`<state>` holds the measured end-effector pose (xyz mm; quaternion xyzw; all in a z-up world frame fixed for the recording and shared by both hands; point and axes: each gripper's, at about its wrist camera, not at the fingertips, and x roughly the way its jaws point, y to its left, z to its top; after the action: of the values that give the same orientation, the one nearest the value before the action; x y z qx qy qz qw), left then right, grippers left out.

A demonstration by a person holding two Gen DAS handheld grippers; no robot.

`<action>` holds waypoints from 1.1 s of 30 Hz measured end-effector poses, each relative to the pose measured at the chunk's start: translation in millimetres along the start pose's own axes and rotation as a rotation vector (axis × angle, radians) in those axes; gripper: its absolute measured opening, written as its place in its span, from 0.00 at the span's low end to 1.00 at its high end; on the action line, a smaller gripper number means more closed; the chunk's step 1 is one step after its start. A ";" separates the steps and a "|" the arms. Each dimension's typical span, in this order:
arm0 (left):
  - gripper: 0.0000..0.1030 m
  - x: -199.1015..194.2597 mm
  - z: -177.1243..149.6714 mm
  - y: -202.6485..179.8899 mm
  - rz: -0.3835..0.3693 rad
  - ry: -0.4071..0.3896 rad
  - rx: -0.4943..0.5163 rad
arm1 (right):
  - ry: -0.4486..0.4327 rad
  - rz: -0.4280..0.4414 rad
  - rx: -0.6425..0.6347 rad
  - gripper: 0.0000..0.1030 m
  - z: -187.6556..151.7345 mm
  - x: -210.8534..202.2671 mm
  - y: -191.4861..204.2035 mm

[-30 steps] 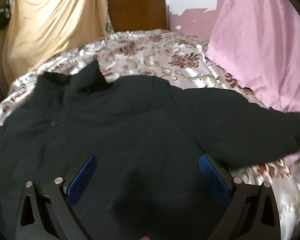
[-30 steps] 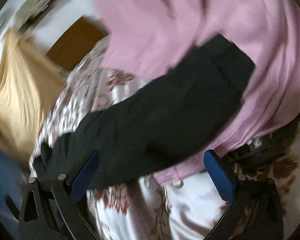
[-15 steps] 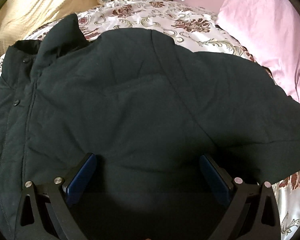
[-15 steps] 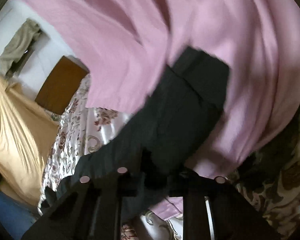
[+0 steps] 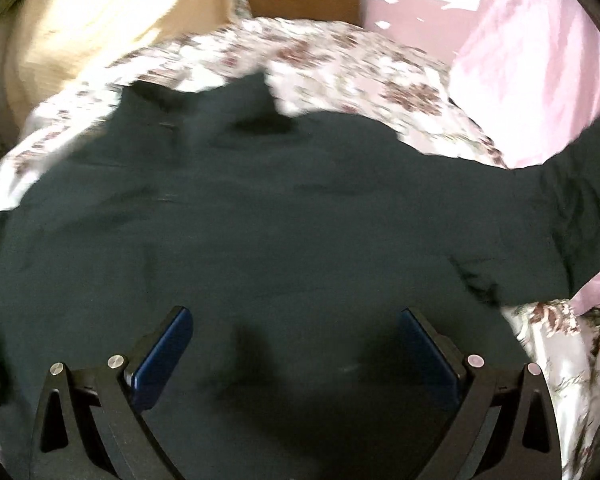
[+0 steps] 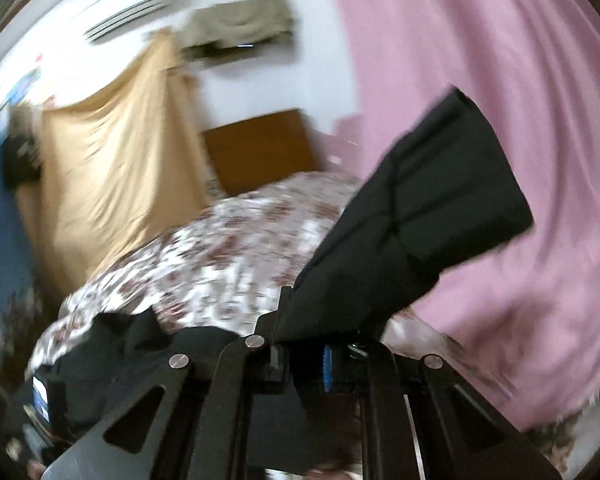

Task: Fold large clothes

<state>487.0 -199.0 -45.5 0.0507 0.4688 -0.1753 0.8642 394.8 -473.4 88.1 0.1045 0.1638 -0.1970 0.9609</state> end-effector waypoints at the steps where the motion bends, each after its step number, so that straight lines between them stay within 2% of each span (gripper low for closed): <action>1: 1.00 -7.9 1.0 10.0 0.015 -0.007 -0.003 | -0.006 0.024 -0.047 0.10 1.8 -10.7 18.8; 5: 1.00 -49.7 -0.8 73.8 0.103 -0.044 -0.056 | 0.011 0.125 -0.189 0.10 4.0 -3.3 101.4; 7: 1.00 -63.8 -3.3 99.9 0.123 -0.057 -0.093 | 0.024 0.167 -0.232 0.10 -3.4 -14.7 128.0; 10: 1.00 -83.7 -10.8 141.6 0.168 -0.077 -0.160 | 0.061 0.232 -0.294 0.10 -17.2 -7.6 182.7; 14: 1.00 -98.6 -24.7 190.9 0.199 -0.099 -0.236 | 0.140 0.309 -0.367 0.10 -59.5 -5.6 236.1; 17: 1.00 -99.3 -34.9 217.9 0.216 -0.100 -0.288 | 0.206 0.347 -0.408 0.10 -92.9 4.5 262.2; 24: 1.00 -85.2 -44.2 233.2 0.208 -0.120 -0.320 | 0.387 0.406 -0.551 0.11 -177.5 17.3 307.0; 25: 1.00 -83.9 -45.3 232.9 0.211 -0.125 -0.319 | 0.417 0.420 -0.563 0.14 -180.2 25.8 317.2; 27: 1.00 -78.4 -43.0 228.4 0.215 -0.129 -0.310 | 0.491 0.439 -0.623 0.28 -195.1 24.9 327.9; 28: 1.00 -75.5 -41.9 225.6 0.216 -0.130 -0.306 | 0.512 0.447 -0.655 0.45 -202.2 22.7 330.0; 29: 1.00 -71.1 -39.7 221.1 0.213 -0.132 -0.300 | 0.547 0.488 -0.669 0.70 -208.9 16.9 330.0; 30: 1.00 -69.5 -39.9 216.4 0.212 -0.136 -0.295 | 0.583 0.530 -0.661 0.80 -212.2 15.9 327.3; 31: 1.00 -67.9 -39.7 213.3 0.211 -0.138 -0.292 | 0.623 0.584 -0.645 0.85 -213.7 9.4 323.9; 33: 1.00 -60.2 -37.2 205.9 0.198 -0.140 -0.286 | 0.668 0.656 -0.627 0.85 -217.1 -6.3 313.7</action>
<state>499.6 18.0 -32.1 -0.0392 0.4204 -0.0238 0.9062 459.4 -131.1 -67.7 -0.0841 0.4689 0.2138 0.8528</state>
